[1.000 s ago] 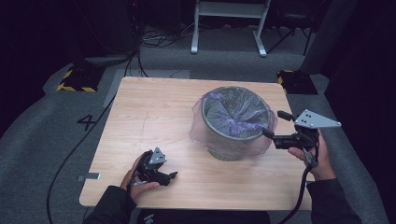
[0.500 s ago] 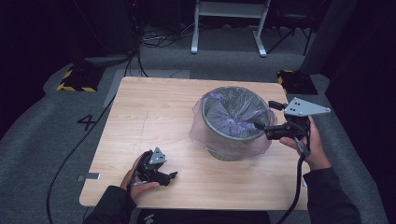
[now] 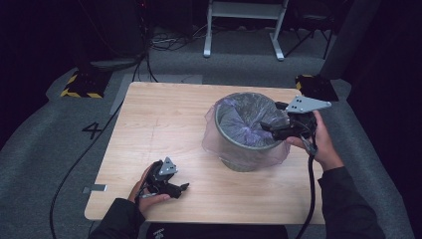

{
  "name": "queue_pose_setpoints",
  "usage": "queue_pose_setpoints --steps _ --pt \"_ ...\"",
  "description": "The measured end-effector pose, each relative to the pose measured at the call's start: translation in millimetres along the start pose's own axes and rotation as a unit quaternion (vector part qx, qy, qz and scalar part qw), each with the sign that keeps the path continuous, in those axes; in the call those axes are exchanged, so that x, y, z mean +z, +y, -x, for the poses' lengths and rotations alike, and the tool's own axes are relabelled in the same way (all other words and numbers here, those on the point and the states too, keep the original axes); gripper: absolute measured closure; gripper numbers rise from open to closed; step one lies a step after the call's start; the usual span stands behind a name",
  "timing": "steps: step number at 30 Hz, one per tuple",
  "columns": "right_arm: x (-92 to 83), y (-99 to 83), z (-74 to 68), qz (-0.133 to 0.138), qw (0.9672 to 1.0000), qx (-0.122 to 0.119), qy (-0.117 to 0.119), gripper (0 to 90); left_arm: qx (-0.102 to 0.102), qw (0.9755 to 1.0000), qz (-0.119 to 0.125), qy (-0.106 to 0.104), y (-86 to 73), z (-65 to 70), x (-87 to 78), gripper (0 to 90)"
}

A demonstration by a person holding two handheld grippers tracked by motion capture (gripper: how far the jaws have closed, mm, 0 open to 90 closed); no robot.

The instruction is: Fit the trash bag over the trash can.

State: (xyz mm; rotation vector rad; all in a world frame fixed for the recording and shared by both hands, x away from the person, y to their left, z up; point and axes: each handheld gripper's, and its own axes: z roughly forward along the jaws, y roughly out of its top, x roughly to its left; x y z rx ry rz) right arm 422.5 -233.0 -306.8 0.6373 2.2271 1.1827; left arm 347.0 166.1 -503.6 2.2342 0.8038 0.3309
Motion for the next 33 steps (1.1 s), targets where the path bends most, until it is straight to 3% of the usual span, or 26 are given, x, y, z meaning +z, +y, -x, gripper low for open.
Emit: queue_pose_setpoints --steps 5,8,18,23,33 --pt "8.1 1.9 0.4 -0.014 0.9997 -0.001 0.018 20.3 0.000 1.0000 0.000 0.000 0.0 0.0 0.0 15.1" --pt "13.7 2.8 1.7 -0.026 0.9990 0.003 0.035 25.9 0.000 1.0000 0.000 0.000 0.0 0.0 0.0 15.1" --pt "30.7 1.6 3.1 -0.064 0.9961 0.011 0.059 21.6 0.000 1.0000 0.000 0.000 0.0 0.0 0.0 15.1" --pt "37.4 2.8 -0.2 -0.080 0.9944 0.003 0.069 21.6 0.000 1.0000 0.000 0.000 0.0 0.0 0.0 15.1" --pt "50.1 3.8 -2.5 -0.149 0.9852 -0.013 0.084 22.6 0.000 1.0000 0.000 0.000 0.0 0.0 0.0 15.1"
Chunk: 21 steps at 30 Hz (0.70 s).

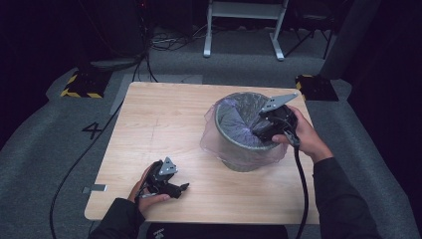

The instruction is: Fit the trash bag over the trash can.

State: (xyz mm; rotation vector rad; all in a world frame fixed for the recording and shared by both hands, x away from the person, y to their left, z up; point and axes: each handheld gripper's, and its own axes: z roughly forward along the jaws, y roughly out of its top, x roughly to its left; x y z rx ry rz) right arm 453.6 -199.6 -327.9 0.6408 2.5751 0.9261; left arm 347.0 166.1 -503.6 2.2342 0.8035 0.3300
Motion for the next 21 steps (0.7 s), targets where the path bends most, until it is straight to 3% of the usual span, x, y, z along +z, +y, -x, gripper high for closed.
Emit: queue_pose_setpoints --steps 6,9,14,21 --pt "5.9 0.5 4.1 -0.032 0.9993 0.016 0.005 23.8 0.000 1.0000 0.000 0.000 0.0 0.0 0.0 15.1" --pt "8.3 1.3 7.1 -0.047 0.9983 0.027 0.020 24.0 0.000 1.0000 0.000 0.000 0.0 0.0 0.0 15.1" --pt "12.1 4.4 7.7 -0.080 0.9960 0.034 0.020 24.6 0.000 1.0000 0.000 0.000 0.0 0.0 0.0 15.1" --pt "14.9 5.9 8.0 -0.095 0.9945 0.038 0.020 24.0 0.000 1.0000 0.000 0.000 0.0 0.0 0.0 15.1"
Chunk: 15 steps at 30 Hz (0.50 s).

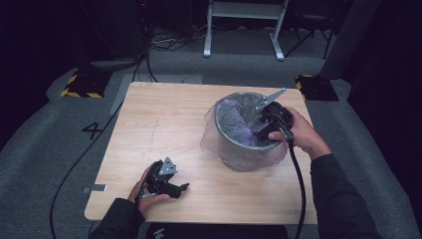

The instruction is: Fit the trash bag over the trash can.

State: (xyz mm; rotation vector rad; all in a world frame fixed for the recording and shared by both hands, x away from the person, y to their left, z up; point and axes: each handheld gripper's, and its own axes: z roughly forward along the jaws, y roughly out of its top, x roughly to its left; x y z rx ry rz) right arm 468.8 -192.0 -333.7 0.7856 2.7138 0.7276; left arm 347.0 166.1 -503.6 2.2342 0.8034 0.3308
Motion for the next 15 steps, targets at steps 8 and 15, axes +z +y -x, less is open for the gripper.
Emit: queue_pose_setpoints --steps 8,15 --pt "0.1 1.0 -1.3 -0.009 0.9999 -0.006 -0.002 25.9 0.000 1.0000 0.000 0.000 0.0 0.0 0.0 15.1" --pt "-2.8 -0.1 -2.2 0.007 0.9999 0.003 -0.012 22.4 0.000 1.0000 0.000 0.000 0.0 0.0 0.0 15.1"
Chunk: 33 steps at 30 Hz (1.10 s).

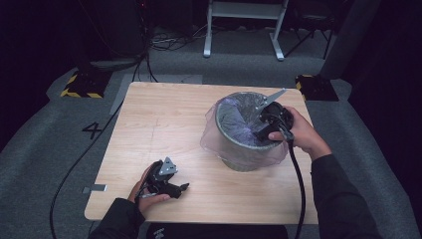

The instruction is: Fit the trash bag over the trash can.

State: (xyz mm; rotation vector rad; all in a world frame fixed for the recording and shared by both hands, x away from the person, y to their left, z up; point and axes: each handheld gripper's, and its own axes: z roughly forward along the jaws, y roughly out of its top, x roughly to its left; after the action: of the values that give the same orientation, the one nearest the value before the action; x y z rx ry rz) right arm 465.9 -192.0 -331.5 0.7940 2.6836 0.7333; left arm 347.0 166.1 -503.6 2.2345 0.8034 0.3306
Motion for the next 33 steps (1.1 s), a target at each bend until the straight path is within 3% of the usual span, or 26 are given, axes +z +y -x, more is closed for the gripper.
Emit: queue_pose_setpoints --steps 2,4,8,11,18,23,24,30,33 --pt "-1.7 -0.9 0.9 0.008 0.9999 0.006 -0.003 21.9 0.000 1.0000 0.000 0.000 0.0 0.0 0.0 15.1" --pt "-4.8 -1.8 2.7 0.030 0.9994 0.012 -0.016 22.6 0.000 1.0000 0.000 0.000 0.0 0.0 0.0 15.1" --pt "-13.3 -6.3 4.5 0.075 0.9967 0.027 -0.016 22.2 0.000 1.0000 0.000 0.000 0.0 0.0 0.0 15.1" --pt "-20.6 -11.0 1.7 0.116 0.9930 0.012 -0.020 21.8 0.000 1.0000 0.000 0.000 0.0 0.0 0.0 15.2" --pt "-38.3 -22.4 1.8 0.177 0.9839 0.017 -0.015 21.6 0.000 1.0000 0.000 0.000 0.0 0.0 0.0 15.1" --pt "-48.5 -34.4 0.5 0.228 0.9732 0.024 -0.017 21.4 0.000 1.0000 0.000 0.000 0.0 0.0 0.0 15.1" --pt "-49.5 -37.7 -0.4 0.234 0.9717 0.024 -0.016 21.2 0.000 1.0000 0.000 0.000 0.0 0.0 0.0 15.1" --pt "-54.6 -49.9 -5.6 0.236 0.9714 0.003 -0.030 20.5 0.000 1.0000 0.000 0.000 0.0 0.0 0.0 15.1" --pt "-61.3 -55.5 -9.8 0.244 0.9692 -0.003 -0.033 20.3 0.000 1.0000 0.000 0.000 0.0 0.0 0.0 15.1"
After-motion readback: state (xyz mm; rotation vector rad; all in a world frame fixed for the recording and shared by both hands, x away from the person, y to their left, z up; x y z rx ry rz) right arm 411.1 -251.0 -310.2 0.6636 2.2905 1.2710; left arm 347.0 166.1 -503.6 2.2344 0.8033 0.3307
